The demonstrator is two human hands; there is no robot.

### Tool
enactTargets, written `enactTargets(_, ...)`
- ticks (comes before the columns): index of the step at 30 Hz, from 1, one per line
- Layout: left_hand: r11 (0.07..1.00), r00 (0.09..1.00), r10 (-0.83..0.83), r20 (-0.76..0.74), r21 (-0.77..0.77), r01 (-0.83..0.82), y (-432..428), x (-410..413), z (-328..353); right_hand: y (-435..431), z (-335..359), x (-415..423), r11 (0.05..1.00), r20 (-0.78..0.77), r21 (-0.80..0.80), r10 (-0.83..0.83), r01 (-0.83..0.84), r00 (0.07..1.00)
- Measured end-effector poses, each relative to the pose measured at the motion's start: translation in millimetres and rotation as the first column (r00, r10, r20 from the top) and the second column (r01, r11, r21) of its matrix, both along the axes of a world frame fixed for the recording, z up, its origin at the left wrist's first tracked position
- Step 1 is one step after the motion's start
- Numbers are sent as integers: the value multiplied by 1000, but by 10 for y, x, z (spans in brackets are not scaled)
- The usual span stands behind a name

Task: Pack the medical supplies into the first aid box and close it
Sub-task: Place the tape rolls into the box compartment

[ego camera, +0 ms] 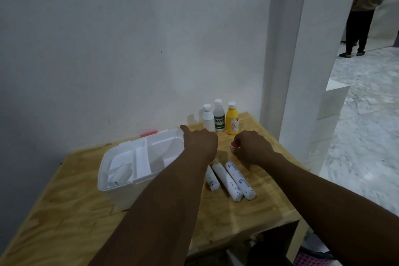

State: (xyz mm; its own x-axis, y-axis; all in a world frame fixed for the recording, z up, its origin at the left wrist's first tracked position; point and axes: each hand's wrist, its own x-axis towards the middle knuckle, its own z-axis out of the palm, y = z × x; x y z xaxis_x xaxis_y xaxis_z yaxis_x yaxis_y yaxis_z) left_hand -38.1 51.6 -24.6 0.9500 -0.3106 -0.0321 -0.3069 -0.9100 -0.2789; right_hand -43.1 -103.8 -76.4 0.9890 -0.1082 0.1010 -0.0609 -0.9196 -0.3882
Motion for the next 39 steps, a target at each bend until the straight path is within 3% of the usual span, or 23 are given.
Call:
enactTargets(7, 963, 987, 10, 163, -268, 35, 269, 69, 433, 96, 594, 21, 992, 206, 93, 64, -84, 977)
enactTargets(12, 921, 955, 147, 258, -387, -37, 1048, 14, 798, 694, 1026, 38, 955, 324, 179, 168, -235, 931)
enactTargets(18, 816, 957, 263, 124, -558, -152, 2150, -257, 769, 1741, 1093, -65, 883, 337, 179, 360, -434, 870)
enactTargets(25, 824, 977, 205, 64, -550, -137, 2622, -479, 514, 2359, 795, -106, 856, 290, 101, 462, -507, 838)
enactTargets(33, 881, 987, 151, 55, -460, -109, 2563, -445, 409, 2396, 661, -66, 860, 236, 59, 482, -507, 844)
enactTargets(39, 862, 982, 181, 61, -490, -129, 2573, -436, 321, 2467, 617, -40, 863, 243, 40, 481, -504, 843)
